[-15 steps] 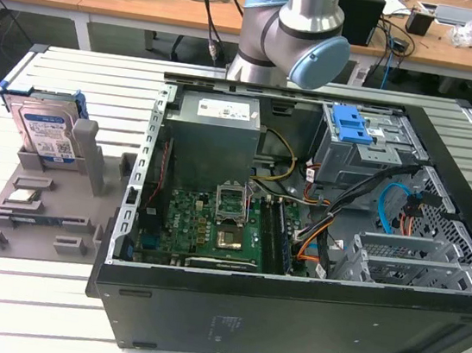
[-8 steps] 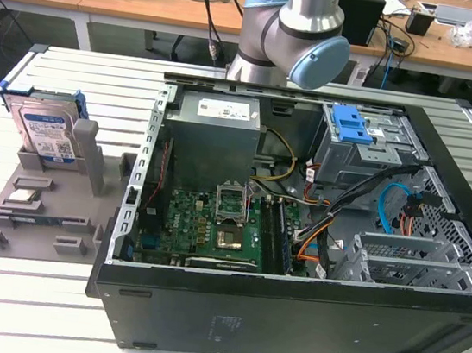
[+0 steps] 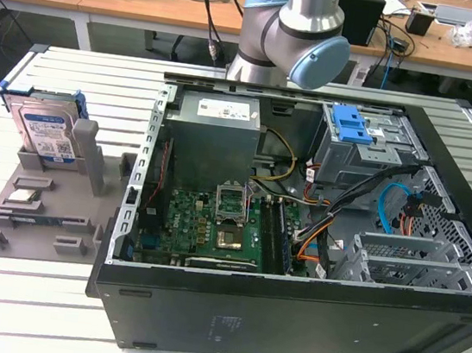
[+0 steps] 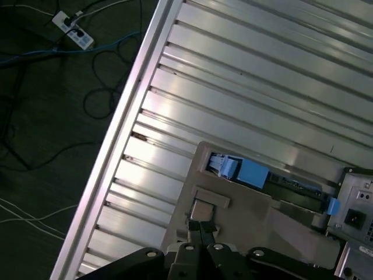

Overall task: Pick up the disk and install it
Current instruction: 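Pick up the disk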

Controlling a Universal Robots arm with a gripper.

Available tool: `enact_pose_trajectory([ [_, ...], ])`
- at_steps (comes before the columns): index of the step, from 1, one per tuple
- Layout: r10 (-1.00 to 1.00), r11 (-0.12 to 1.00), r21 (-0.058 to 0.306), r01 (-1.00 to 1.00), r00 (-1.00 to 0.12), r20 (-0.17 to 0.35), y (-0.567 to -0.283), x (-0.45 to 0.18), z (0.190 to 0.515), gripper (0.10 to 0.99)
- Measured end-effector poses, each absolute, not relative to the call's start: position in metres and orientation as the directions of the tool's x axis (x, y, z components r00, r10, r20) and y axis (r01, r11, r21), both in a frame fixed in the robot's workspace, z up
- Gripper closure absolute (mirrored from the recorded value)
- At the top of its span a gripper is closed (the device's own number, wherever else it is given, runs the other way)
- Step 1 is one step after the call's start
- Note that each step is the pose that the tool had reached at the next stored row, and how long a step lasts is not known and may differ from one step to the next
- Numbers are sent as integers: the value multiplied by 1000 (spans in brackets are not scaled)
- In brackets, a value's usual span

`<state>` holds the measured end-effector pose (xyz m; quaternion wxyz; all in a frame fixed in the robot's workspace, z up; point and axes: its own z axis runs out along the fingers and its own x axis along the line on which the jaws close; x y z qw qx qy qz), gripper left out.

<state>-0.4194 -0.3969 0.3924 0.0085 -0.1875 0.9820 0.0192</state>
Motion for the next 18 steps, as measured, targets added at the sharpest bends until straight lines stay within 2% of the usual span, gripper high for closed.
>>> enact_pose_trajectory([
  [18, -535, 844, 35, -536, -844, -24, -397, -419, 392, 980],
])
